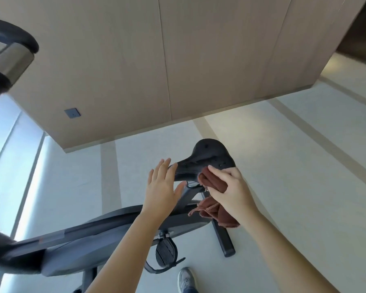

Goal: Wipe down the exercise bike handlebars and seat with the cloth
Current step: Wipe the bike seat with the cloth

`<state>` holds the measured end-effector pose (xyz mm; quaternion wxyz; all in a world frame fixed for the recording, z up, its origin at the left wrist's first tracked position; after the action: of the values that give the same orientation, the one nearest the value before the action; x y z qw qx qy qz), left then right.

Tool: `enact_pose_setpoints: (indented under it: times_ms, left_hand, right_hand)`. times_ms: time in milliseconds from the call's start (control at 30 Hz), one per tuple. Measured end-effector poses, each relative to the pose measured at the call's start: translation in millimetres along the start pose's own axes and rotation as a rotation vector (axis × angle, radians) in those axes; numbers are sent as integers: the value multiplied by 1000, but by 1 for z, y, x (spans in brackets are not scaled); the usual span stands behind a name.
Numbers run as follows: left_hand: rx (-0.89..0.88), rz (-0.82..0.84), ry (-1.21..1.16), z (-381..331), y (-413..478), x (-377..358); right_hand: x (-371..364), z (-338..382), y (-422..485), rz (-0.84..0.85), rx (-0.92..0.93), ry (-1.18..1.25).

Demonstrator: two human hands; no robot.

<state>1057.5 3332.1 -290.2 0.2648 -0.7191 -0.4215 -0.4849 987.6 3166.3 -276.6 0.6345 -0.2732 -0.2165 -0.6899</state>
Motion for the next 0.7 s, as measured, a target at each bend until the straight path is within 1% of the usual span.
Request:
enact_pose_setpoints:
  times_ms: [100,200,267,333,400,467,567,700]
  left_hand:
    - [41,66,-22,21,29,-17]
    - [43,127,-25,34,52,-32]
    - [29,161,-11,38,64,-43]
    - [24,189,0,42,73,-51]
    - [42,196,-19,47,78,-57]
    - [72,212,-45,52,80,-64]
    - [99,233,-82,55,82,-75]
    - [128,193,-146,55,84,-78]
  right_hand:
    - [3,-9,38,73,-33,-45]
    - [6,-17,78,95,-32,-116]
    - [5,-24,104,104,-20,-195]
    - [-4,-34,124,159,-21,-331]
    - [-19,-45,128,216,-12,-522]
    - [-32,-52,122,191,20,-620]
    - [-38,-54,113,164,59,-658]
    - [-35,-60,115,236,102,-697]
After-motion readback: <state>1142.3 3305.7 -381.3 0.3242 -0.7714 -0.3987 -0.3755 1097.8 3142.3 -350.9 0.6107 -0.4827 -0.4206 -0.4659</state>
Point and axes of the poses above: each hand's wrist, its own y-axis towards the middle knuckle, its own x-axis out of the back of the hand, z = x × y, the point moved 5 cm from there along y, towards the middle knuckle, and after that the axes turned 12 degrees about z, right-handed, at the moved point
